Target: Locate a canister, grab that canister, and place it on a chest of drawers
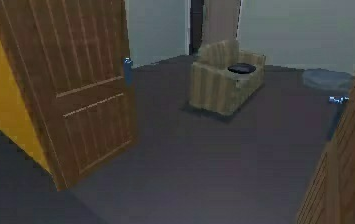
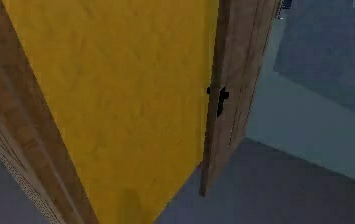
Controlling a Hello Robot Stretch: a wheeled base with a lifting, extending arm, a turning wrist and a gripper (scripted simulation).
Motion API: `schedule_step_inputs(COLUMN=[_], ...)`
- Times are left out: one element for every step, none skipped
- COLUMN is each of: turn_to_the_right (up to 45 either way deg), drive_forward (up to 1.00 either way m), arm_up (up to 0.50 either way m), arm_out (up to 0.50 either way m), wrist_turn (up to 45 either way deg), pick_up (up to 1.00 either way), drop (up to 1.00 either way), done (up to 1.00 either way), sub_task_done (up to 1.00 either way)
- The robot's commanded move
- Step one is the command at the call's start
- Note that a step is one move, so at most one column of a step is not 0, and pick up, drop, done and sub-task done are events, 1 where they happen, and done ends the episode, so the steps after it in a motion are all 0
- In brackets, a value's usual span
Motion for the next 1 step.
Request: schedule_step_inputs(turn_to_the_right=[0.0], drive_forward=[1.0], arm_up=[0.0], arm_out=[0.0], wrist_turn=[0.0], pick_up=[0.0], drop=[0.0], done=[0.0], sub_task_done=[0.0])
